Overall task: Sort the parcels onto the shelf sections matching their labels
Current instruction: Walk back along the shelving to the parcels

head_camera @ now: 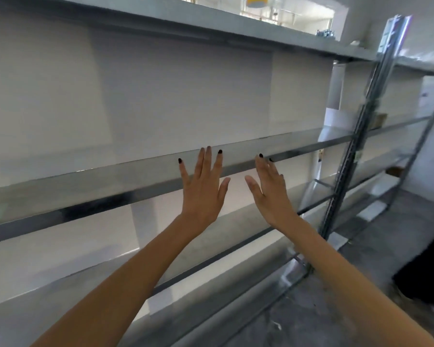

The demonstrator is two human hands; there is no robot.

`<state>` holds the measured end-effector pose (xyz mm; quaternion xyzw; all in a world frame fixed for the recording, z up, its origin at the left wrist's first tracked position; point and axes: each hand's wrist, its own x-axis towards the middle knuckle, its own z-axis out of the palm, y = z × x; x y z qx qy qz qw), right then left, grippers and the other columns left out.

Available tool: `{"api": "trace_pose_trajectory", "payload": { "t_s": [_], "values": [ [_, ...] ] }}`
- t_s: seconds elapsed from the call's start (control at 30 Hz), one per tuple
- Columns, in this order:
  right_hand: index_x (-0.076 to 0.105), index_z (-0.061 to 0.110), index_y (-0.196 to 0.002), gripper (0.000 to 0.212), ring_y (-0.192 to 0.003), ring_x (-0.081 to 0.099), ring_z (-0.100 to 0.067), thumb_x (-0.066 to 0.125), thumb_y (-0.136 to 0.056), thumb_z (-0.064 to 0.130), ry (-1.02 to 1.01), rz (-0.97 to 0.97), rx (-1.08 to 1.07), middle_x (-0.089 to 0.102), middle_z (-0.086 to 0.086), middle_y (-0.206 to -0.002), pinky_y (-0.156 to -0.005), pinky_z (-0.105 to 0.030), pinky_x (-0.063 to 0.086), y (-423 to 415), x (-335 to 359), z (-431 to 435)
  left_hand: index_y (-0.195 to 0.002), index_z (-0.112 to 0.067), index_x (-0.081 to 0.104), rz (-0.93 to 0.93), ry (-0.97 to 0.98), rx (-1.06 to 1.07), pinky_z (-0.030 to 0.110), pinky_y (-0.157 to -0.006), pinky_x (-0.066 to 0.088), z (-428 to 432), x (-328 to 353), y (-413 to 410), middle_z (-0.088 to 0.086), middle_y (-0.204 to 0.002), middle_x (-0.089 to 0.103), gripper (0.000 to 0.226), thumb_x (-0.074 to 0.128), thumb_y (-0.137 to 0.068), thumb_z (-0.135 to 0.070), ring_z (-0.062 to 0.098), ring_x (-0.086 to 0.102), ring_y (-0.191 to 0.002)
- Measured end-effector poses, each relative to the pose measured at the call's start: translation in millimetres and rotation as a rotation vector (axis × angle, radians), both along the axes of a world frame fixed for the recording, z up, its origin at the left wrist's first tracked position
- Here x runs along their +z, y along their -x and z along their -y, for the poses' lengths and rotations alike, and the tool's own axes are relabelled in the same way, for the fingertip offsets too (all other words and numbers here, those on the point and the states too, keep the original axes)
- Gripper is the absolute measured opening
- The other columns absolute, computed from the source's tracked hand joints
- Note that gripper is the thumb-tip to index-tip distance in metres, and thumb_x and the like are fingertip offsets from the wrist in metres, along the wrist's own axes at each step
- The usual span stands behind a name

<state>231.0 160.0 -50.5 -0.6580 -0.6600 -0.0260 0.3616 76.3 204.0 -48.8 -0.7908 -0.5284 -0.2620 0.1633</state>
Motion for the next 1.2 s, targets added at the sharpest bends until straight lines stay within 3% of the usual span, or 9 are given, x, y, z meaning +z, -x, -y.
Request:
{"api": "trace_pose_trajectory", "payload": {
  "t_s": [0.23,0.4,0.57,0.8,1.07,1.2],
  "values": [
    [0.004,0.017,-0.152,0.064,-0.148,-0.003,-0.018,0.024,-0.098,0.046,0.010,-0.001,-0.170,0.004,0.001,-0.160,-0.120,-0.047,0.001,-43.9,-1.1,9.5,-0.151,-0.023,0.011,-0.027,-0.069,-0.179,0.061,-0.112,-0.002,-25.0,-11.3,-52.9,0.007,-0.159,0.013,0.064,0.013,-0.095,-0.054,0.025,0.009,-0.147],
    [0.015,0.013,-0.151,0.066,-0.146,0.013,-0.026,0.025,-0.097,0.051,-0.015,-0.043,-0.305,0.019,-0.006,-0.158,-0.117,-0.052,0.015,-79.7,-7.1,30.9,-0.152,-0.021,0.011,-0.012,-0.064,-0.368,0.063,-0.113,-0.002,-23.6,-17.4,-96.9,0.007,-0.160,0.010,0.061,0.019,-0.099,-0.050,0.022,0.006,-0.148],
    [0.021,0.012,-0.149,0.063,-0.144,0.018,-0.025,0.029,-0.097,0.047,-0.007,-0.027,-0.450,0.028,-0.008,-0.154,-0.115,-0.043,0.017,-116.5,-17.0,65.4,-0.152,-0.021,0.008,-0.013,-0.023,-0.516,0.061,-0.111,-0.008,-5.8,-23.3,-152.0,0.007,-0.160,0.009,0.060,0.023,-0.100,-0.047,0.022,0.004,-0.148],
    [0.008,0.021,-0.152,0.064,-0.148,0.000,-0.021,0.027,-0.097,0.049,0.080,-0.016,-0.640,0.008,0.001,-0.160,-0.117,-0.051,0.006,-193.4,-23.7,112.1,-0.152,-0.022,0.004,-0.019,0.037,-0.701,0.059,-0.112,-0.010,26.3,-26.0,-239.5,0.004,-0.161,0.000,0.060,0.016,-0.099,-0.049,0.019,-0.006,-0.148],
    [0.001,0.030,-0.151,0.063,-0.148,-0.006,-0.024,0.024,-0.096,0.052,0.125,0.030,-0.768,-0.001,-0.001,-0.161,-0.116,-0.055,0.004,-282.4,-27.2,151.4,-0.151,-0.023,0.001,-0.025,0.063,-0.835,0.057,-0.114,-0.008,60.0,-10.1,-339.0,0.002,-0.161,-0.003,0.058,0.015,-0.100,-0.046,0.017,-0.010,-0.148],
    [0.001,0.028,-0.151,0.064,-0.148,-0.006,-0.025,0.023,-0.096,0.053,0.126,0.072,-0.835,-0.003,-0.001,-0.161,-0.116,-0.055,0.005,-325.4,-24.8,176.0,-0.152,-0.022,0.001,-0.007,0.047,-0.876,0.054,-0.111,-0.014,76.2,-2.0,-384.1,0.001,-0.161,-0.005,0.060,0.015,-0.100,-0.047,0.015,-0.012,-0.147]
  ]
}}
